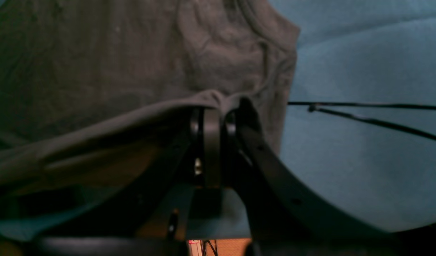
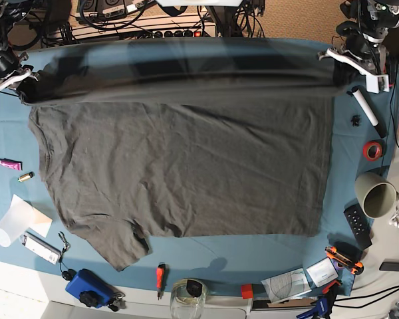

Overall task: Fold the T-shirt properly
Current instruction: 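Lift both shoulder corners and pull the shirt toward the robot, then fold the held collar edge over the shirt body with both grippers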

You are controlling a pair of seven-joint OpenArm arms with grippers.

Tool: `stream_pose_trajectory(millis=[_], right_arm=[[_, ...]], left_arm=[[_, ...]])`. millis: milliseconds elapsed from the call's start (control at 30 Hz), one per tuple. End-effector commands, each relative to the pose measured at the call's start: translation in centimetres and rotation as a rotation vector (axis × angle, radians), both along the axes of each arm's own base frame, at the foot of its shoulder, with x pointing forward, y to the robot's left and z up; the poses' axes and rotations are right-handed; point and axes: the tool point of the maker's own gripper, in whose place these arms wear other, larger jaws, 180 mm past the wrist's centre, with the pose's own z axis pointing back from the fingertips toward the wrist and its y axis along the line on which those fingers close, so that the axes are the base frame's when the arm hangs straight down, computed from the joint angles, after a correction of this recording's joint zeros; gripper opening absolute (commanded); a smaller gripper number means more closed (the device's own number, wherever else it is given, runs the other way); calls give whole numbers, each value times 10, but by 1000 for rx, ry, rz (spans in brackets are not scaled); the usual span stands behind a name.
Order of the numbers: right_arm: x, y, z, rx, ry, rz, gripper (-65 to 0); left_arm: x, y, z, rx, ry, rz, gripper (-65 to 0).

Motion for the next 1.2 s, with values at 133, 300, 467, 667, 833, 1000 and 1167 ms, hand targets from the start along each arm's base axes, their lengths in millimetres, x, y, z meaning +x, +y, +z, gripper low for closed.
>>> stream_pose_trajectory(millis=[133,300,467,667,833,1000,1167], right_arm=[[15,-12,18,-50,-53,-25,-650],[23,5,6,-39,-19,30,-650],[32,16,-2,-54,3,71,-650],[23,18,-10,-40,49,76,-650],[10,23,-17,-10,81,82,-650],[-7,18,-18,8,98,59,-650],[-27,10,-17,22,129,43,-650]], left_arm=[[18,7,4,64,-32,-5,-650],[30,-19,-13,123,12,-137,-650],[42,-20,-13,182,6,-107,-650],[19,-11,-28,211,134,-111,-650],[-3,11,-13,252,161,-61,-650],[-22,31,18,268,119,-13,-650],[-24,13,22,192,86,-95,-650]])
